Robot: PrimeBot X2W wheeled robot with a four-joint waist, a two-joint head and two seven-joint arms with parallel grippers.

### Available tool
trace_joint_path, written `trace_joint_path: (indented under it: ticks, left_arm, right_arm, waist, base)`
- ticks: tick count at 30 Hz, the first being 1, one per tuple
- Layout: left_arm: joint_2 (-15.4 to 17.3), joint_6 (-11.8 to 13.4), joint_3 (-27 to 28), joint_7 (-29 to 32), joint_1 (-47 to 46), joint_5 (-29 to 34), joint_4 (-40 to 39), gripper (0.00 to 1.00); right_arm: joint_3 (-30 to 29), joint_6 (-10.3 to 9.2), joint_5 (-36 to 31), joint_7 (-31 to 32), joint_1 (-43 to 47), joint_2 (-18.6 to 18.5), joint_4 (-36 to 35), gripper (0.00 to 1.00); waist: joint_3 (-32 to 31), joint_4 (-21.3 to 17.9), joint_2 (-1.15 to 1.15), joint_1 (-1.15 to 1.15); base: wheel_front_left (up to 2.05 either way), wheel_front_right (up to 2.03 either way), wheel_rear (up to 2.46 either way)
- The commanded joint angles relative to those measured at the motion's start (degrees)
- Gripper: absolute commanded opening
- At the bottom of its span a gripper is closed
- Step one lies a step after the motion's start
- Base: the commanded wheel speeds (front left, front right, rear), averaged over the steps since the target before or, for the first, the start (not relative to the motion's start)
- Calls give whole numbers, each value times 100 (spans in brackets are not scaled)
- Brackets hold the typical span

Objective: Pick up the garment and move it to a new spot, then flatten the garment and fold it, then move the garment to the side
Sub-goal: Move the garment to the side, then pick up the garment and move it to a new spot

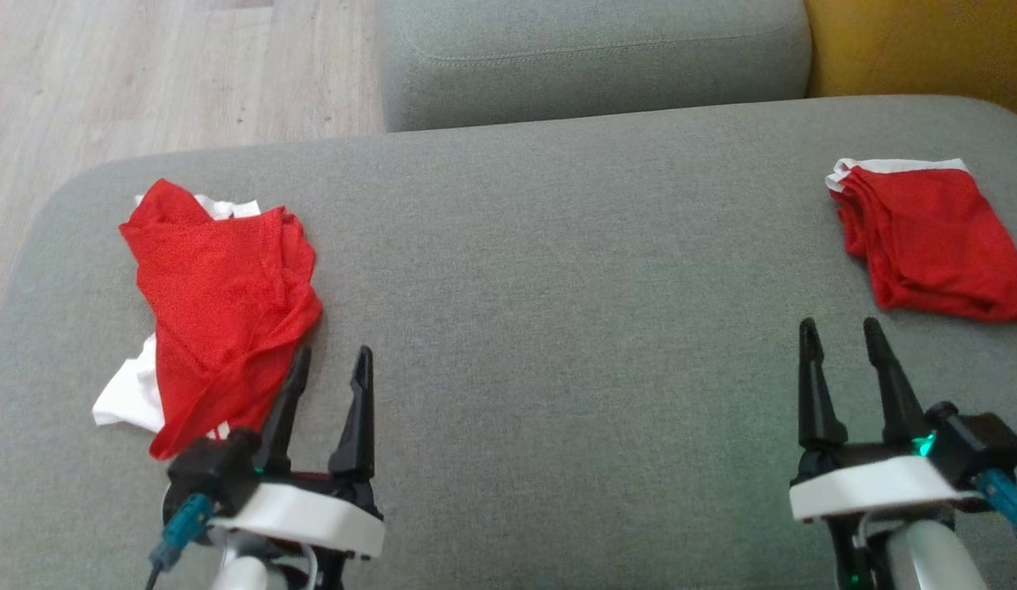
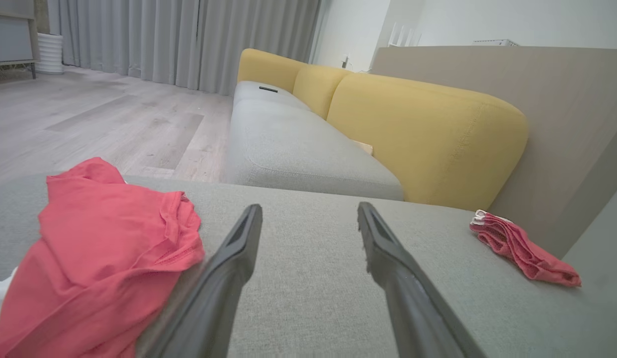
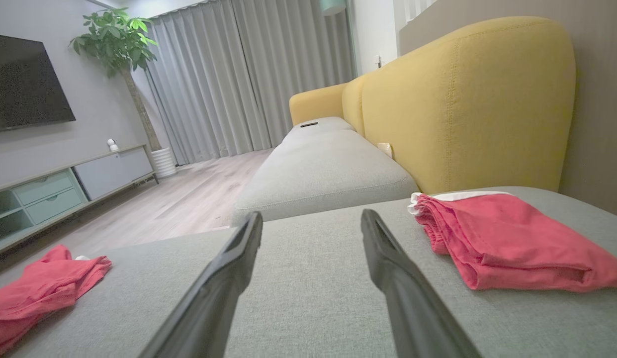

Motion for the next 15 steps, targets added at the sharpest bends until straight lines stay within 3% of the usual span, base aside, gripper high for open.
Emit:
trace_joint_path:
  ticks: [1, 15]
  left_arm:
    - [26, -27, 168, -44, -145, 38, -172, 100]
    - [26, -6, 136, -44, -61, 122, -202, 100]
  right_arm:
    - [182, -5, -31, -65, -147, -19, -259, 100]
    - [190, -5, -66, -67, 68, -19, -372, 100]
  waist:
    - [-1, 2, 0, 1]
    - [-46, 33, 0, 1]
  base:
    - [0, 0, 0]
    - [0, 0, 0]
